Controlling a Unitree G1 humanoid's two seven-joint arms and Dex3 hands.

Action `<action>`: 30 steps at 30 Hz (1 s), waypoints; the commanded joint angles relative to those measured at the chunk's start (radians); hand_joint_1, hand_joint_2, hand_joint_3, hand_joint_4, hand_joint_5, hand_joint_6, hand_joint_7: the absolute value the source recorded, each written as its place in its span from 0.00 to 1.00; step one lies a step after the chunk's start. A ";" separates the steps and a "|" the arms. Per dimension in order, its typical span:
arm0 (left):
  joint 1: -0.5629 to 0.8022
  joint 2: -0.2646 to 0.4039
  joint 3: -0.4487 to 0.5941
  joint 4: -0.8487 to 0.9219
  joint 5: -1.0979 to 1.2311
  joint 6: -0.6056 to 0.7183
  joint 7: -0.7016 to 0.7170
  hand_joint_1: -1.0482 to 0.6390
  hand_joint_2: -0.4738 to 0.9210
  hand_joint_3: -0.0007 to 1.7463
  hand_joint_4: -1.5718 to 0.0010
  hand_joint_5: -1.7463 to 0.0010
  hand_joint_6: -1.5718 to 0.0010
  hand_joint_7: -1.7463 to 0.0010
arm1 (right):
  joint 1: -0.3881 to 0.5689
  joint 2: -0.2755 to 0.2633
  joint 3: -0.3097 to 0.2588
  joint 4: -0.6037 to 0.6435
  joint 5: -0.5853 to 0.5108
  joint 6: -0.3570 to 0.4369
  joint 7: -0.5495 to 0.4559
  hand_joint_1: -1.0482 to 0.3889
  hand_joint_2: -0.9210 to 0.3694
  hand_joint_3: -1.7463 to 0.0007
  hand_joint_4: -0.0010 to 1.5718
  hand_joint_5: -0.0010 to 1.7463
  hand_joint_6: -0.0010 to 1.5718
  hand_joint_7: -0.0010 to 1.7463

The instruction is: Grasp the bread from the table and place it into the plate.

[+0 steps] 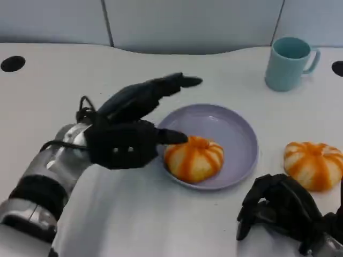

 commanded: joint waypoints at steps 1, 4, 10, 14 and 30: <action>0.111 -0.023 0.089 -0.055 -0.125 -0.025 -0.018 0.19 1.00 0.19 0.99 0.48 0.84 0.78 | -0.004 -0.020 -0.009 0.024 -0.003 -0.004 0.008 0.00 0.31 1.00 1.00 0.32 1.00 0.20; 0.178 -0.049 0.135 -0.118 -0.212 -0.007 -0.048 0.20 1.00 0.18 0.98 0.42 0.80 0.77 | -0.006 -0.022 -0.010 0.029 -0.004 -0.006 0.007 0.00 0.31 1.00 1.00 0.32 1.00 0.20; 0.364 -0.111 0.227 -0.344 -0.439 0.099 -0.136 0.27 1.00 0.13 0.72 0.35 0.64 0.72 | -0.015 -0.023 -0.017 0.045 0.000 -0.017 0.011 0.00 0.31 1.00 1.00 0.32 1.00 0.20; 0.513 -0.160 0.280 -0.546 -0.651 0.279 -0.204 0.26 1.00 0.16 0.66 0.27 0.59 0.67 | -0.017 -0.023 -0.014 0.044 -0.006 -0.019 -0.001 0.00 0.31 1.00 1.00 0.32 1.00 0.20; 0.983 -0.180 0.357 -1.075 -0.862 0.684 -0.209 0.32 1.00 0.26 0.48 0.00 0.68 0.00 | -0.016 -0.028 -0.009 0.035 -0.019 -0.019 -0.017 0.00 0.30 1.00 1.00 0.33 1.00 0.20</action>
